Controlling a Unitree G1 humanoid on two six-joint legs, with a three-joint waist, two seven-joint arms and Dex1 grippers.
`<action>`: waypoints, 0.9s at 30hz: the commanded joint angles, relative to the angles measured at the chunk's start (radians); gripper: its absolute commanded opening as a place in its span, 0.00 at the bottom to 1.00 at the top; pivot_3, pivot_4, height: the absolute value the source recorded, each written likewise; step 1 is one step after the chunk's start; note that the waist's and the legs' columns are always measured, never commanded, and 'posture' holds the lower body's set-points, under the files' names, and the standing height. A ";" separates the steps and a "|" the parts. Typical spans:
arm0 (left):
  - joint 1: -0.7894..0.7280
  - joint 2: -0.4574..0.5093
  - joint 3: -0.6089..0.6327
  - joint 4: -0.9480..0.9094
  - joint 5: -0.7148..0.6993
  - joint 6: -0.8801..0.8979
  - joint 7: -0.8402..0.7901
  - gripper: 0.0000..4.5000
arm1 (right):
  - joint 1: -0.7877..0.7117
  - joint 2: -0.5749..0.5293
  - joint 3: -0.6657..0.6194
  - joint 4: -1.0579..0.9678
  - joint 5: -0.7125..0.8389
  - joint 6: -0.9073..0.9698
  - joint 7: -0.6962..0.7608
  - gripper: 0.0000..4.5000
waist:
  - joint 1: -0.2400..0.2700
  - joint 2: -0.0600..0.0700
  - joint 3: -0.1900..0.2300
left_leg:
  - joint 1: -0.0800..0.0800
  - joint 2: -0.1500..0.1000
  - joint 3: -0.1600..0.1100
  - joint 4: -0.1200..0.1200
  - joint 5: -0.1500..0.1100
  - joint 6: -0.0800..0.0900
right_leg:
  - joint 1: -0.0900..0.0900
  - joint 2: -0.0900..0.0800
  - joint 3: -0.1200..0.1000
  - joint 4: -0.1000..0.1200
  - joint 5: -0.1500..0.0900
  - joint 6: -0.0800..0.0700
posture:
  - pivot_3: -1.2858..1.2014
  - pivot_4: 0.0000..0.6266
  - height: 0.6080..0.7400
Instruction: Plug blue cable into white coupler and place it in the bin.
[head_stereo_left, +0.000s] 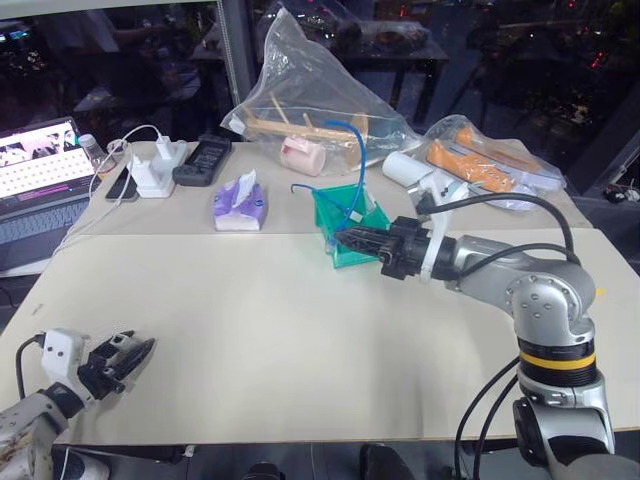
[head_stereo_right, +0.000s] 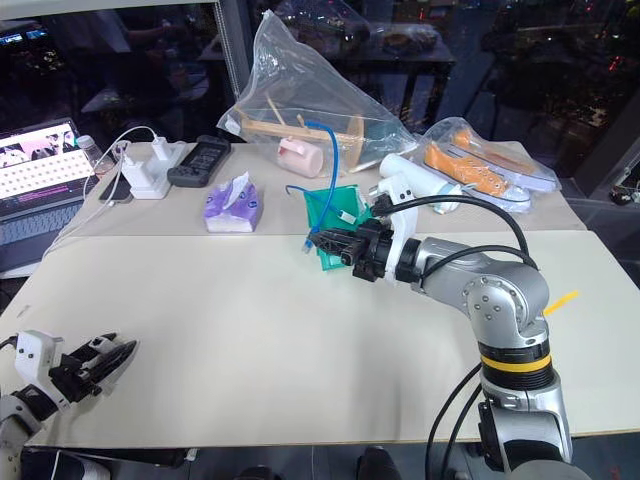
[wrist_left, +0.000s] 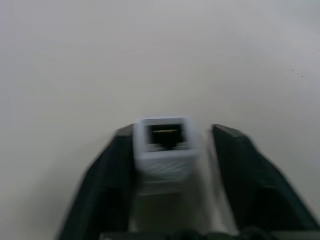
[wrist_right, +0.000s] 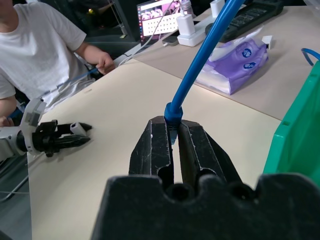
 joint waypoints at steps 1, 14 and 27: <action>-0.086 0.030 -0.062 -0.054 0.000 0.002 -0.014 0.16 | -0.008 -0.003 -0.039 -0.046 0.028 0.015 -0.016 0.00 | 0.007 0.000 0.000 | 0.000 0.000 0.000 0.000 0.000 0.000 | 0.000 0.000 0.000 0.000 0.000 0.000 | 0.52 0.24 1.00; -0.584 -0.116 -0.735 -0.187 0.161 0.162 -0.191 0.15 | 0.085 0.018 -0.132 -0.162 0.048 0.041 -0.220 0.00 | -0.006 0.000 0.000 | -0.003 -0.001 0.000 0.002 0.000 -0.001 | 0.002 0.000 -0.001 0.000 0.002 0.001 | 0.52 0.24 1.00; -0.700 -0.401 -0.927 0.029 0.331 0.184 -0.044 0.15 | 0.347 0.072 -0.301 -0.394 0.219 0.056 -0.621 0.00 | 0.009 0.000 0.000 | -0.004 -0.001 0.000 0.004 -0.003 0.006 | 0.002 0.000 -0.001 -0.001 0.002 0.001 | 0.52 0.24 1.00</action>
